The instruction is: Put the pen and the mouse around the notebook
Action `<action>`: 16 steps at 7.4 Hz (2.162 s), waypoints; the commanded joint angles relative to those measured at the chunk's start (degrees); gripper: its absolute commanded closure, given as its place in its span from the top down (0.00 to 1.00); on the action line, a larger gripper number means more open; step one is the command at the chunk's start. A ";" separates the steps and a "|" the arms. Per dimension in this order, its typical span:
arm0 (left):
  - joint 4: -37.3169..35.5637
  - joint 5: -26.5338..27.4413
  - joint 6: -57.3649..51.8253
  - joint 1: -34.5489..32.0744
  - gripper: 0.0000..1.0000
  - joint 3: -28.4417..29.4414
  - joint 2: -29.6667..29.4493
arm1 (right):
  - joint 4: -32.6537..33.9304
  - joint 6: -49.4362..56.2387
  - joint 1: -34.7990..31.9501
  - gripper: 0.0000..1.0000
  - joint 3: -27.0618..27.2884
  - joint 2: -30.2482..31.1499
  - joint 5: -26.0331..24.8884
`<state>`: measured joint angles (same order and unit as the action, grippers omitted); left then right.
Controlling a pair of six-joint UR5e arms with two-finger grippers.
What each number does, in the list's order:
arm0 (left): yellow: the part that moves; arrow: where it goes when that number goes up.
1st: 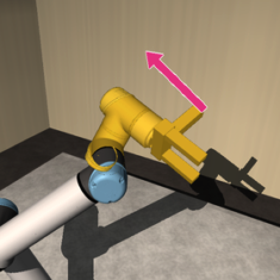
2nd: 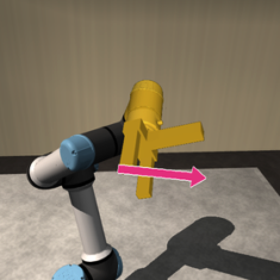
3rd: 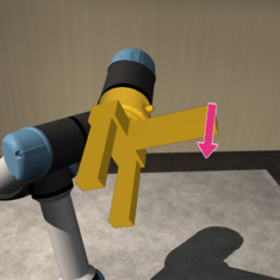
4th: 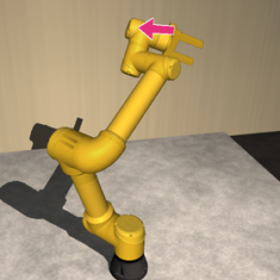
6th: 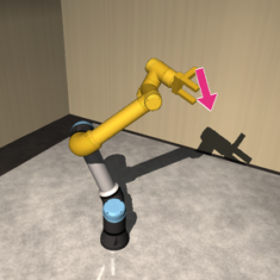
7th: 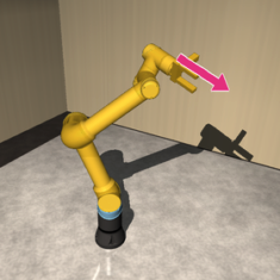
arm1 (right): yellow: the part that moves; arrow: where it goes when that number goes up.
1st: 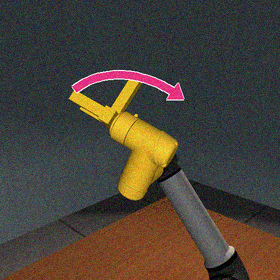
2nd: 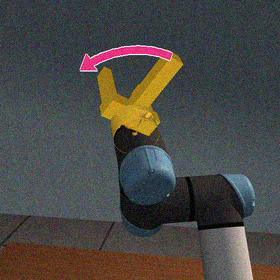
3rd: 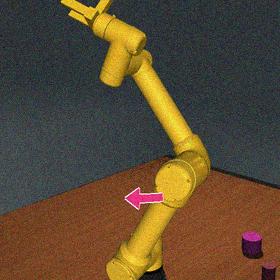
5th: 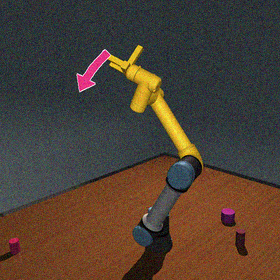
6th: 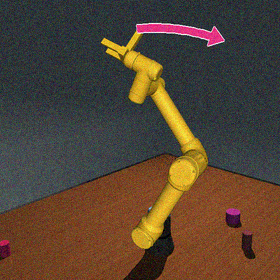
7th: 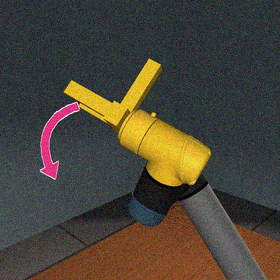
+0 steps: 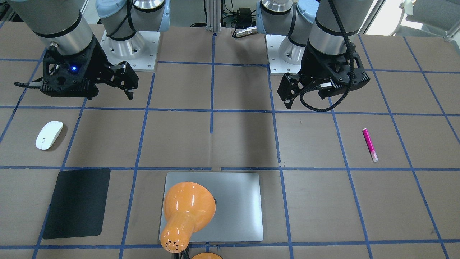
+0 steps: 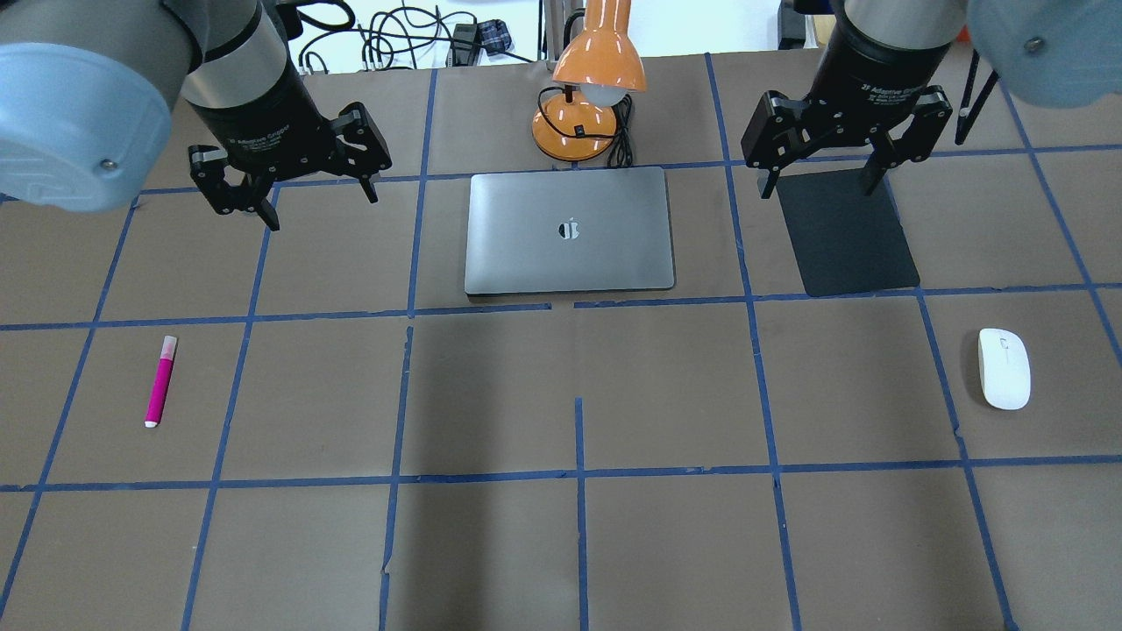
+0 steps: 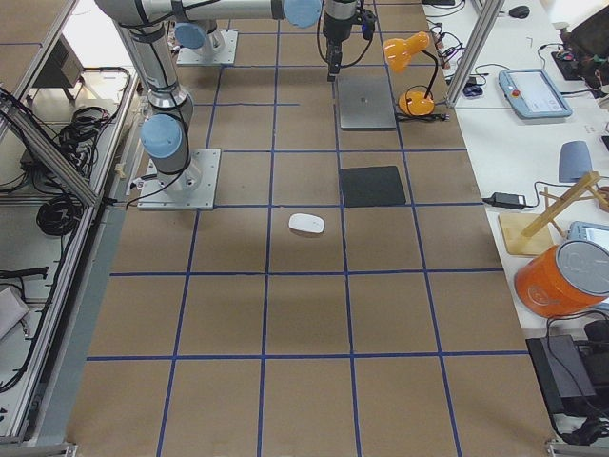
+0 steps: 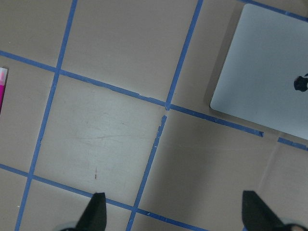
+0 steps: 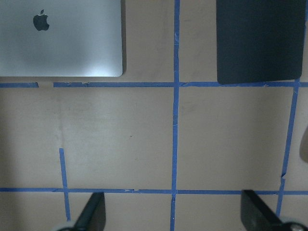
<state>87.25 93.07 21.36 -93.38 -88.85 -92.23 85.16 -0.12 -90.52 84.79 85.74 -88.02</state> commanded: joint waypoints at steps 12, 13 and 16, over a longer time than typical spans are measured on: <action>-0.76 -0.09 -5.36 0.22 1.00 1.14 -1.29 | 4.40 10.10 10.67 1.00 5.98 0.30 -1.10; -0.76 -0.09 -5.36 0.30 1.00 1.31 -1.20 | 5.01 16.67 16.37 1.00 9.31 0.48 -1.19; -0.06 0.09 -11.37 3.70 1.00 -0.27 0.64 | 11.90 25.39 26.50 1.00 16.51 0.04 -6.01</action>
<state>86.88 93.06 14.14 -92.05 -88.53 -92.40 92.34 20.31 -68.24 97.36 85.99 -92.01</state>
